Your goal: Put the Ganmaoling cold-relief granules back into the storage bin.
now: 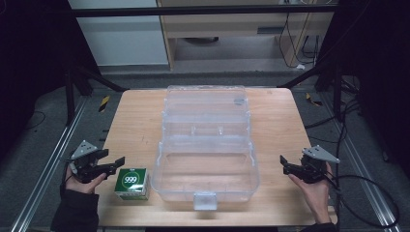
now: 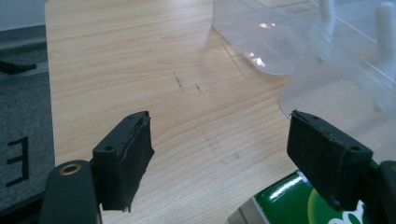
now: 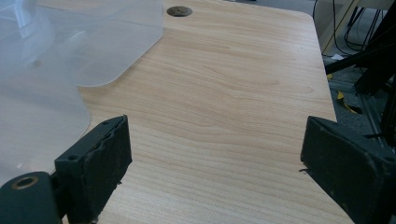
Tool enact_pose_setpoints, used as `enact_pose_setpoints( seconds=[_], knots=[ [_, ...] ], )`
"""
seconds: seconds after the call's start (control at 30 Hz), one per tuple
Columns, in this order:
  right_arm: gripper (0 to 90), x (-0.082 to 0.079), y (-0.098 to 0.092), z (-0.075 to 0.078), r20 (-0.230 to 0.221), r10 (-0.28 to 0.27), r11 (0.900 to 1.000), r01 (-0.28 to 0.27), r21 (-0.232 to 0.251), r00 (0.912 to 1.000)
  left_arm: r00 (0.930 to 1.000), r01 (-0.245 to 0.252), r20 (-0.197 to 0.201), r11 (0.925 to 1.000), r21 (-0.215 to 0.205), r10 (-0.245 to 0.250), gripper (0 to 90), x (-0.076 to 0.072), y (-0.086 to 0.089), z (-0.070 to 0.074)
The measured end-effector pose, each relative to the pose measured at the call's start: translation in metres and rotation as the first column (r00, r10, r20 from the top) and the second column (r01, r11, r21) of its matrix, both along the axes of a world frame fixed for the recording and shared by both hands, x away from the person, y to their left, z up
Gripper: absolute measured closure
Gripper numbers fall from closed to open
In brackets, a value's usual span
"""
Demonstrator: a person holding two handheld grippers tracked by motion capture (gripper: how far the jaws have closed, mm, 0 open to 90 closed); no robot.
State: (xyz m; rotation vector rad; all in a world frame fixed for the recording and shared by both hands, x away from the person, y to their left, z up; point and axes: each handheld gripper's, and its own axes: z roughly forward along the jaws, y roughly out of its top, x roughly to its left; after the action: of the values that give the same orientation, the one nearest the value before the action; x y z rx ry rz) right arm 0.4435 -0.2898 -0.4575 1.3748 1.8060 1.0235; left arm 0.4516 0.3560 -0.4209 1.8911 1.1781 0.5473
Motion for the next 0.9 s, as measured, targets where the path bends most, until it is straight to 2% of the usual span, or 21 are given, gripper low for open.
enact_pose_setpoints(
  seconds=[0.03,0.07,0.13,0.27,0.37,0.57,0.8,0.83,0.87,0.9],
  knots=[
    [8.7,0.000,0.000,0.000,0.000,0.000,1.000,0.000,-0.003,1.0000,0.9994,0.033,-0.008,0.9993,0.014,-0.033,21.0,0.001,-0.001,0.005],
    [8.7,0.000,0.000,0.000,0.000,0.000,1.000,0.000,-0.003,1.0000,0.9994,0.033,-0.008,0.9993,0.014,-0.033,20.8,0.001,-0.001,0.005],
    [8.3,0.000,-0.001,0.000,0.002,0.001,1.000,-0.001,-0.009,1.0000,0.9978,0.067,-0.008,0.9967,0.045,-0.066,20.3,0.003,-0.003,0.014],
    [7.7,0.000,-0.001,-0.001,-0.004,0.002,1.000,-0.002,-0.011,1.0000,0.9947,0.102,-0.020,0.9933,0.056,-0.101,20.2,0.004,-0.003,0.022],
    [7.3,0.000,-0.001,-0.001,-0.006,0.004,1.000,-0.004,-0.015,1.0000,0.9889,0.147,-0.031,0.9870,0.066,-0.145,19.6,0.005,-0.005,0.028],
    [6.6,0.000,-0.001,-0.002,-0.012,0.008,1.000,-0.008,-0.015,0.9999,0.9704,0.238,-0.065,0.9663,0.098,-0.233,18.5,0.008,-0.008,0.037],
    [5.9,0.001,-0.001,-0.003,-0.011,0.016,1.000,-0.017,-0.023,0.9998,0.9437,0.327,-0.096,0.9362,0.128,-0.317,16.6,0.011,-0.012,0.046],
    [5.6,0.000,-0.001,-0.004,-0.014,0.014,1.000,-0.015,-0.027,0.9998,0.9366,0.347,-0.106,0.9278,0.138,-0.334,16.2,0.011,-0.013,0.047],
    [5.6,0.000,-0.001,-0.004,-0.014,0.014,1.000,-0.015,-0.027,0.9998,0.9366,0.347,-0.106,0.9278,0.138,-0.334,16.1,0.011,-0.013,0.047],
    [5.5,0.000,0.000,-0.004,-0.015,0.014,1.000,-0.014,-0.027,0.9998,0.9318,0.359,-0.110,0.9222,0.143,-0.346,16.1,0.011,-0.014,0.048]
  ],
)
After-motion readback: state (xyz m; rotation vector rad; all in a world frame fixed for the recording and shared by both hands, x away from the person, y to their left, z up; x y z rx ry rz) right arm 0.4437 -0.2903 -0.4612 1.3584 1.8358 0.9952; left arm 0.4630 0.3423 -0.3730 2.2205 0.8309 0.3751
